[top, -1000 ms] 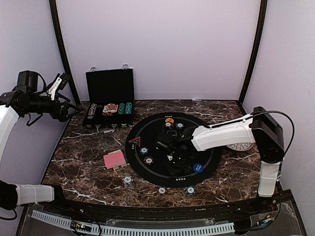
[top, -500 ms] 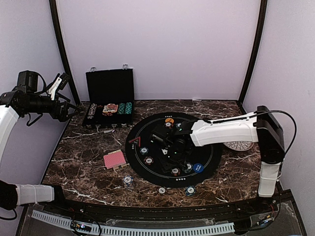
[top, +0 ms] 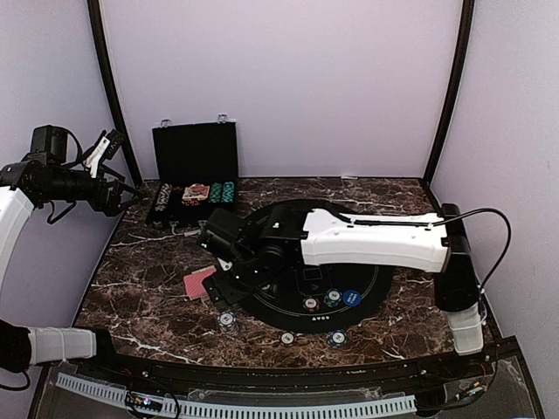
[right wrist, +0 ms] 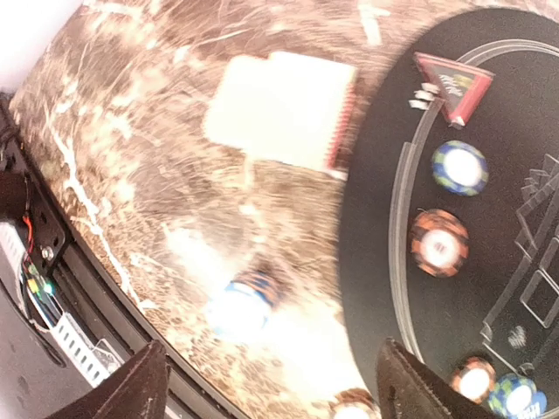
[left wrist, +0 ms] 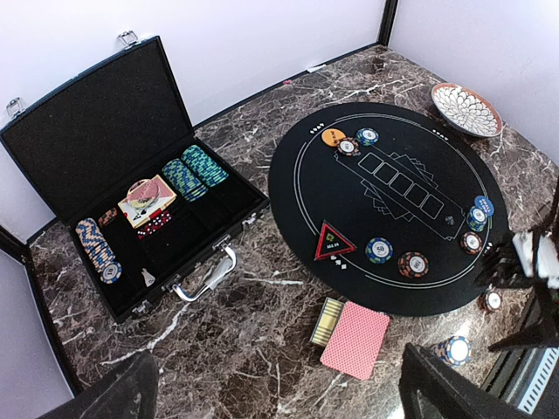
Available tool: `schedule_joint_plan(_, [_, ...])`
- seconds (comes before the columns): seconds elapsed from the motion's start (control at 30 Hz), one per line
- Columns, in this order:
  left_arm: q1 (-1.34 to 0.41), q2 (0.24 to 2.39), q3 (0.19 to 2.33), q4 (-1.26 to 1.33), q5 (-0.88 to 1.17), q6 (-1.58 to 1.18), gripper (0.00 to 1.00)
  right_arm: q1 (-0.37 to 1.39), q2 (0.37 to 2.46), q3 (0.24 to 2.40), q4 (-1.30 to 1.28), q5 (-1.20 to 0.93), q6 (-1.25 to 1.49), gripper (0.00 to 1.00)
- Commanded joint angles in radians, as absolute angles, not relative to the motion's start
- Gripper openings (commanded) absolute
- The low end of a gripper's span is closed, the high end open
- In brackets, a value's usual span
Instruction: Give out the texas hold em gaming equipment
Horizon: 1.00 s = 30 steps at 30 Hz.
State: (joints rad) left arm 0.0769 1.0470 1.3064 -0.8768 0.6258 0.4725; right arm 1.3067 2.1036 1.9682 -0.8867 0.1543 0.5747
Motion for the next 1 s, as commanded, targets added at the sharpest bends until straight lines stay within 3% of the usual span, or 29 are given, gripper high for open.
schedule_joint_plan(0.0, [0.082,1.029,1.303,-0.891,0.644,0.483,0.99,1.333,2.220,2.066,-0.938,0.118,0.527,0.86])
schedule_joint_plan(0.37, [0.082,1.025,1.308,-0.893,0.658,0.480,0.99,1.342,2.310,2.113,-0.949,0.084,0.497,0.89])
schedule_joint_plan(0.97, [0.082,1.019,1.308,-0.888,0.644,0.480,0.99,1.342,2.366,2.129,-0.934,0.049,0.481,0.78])
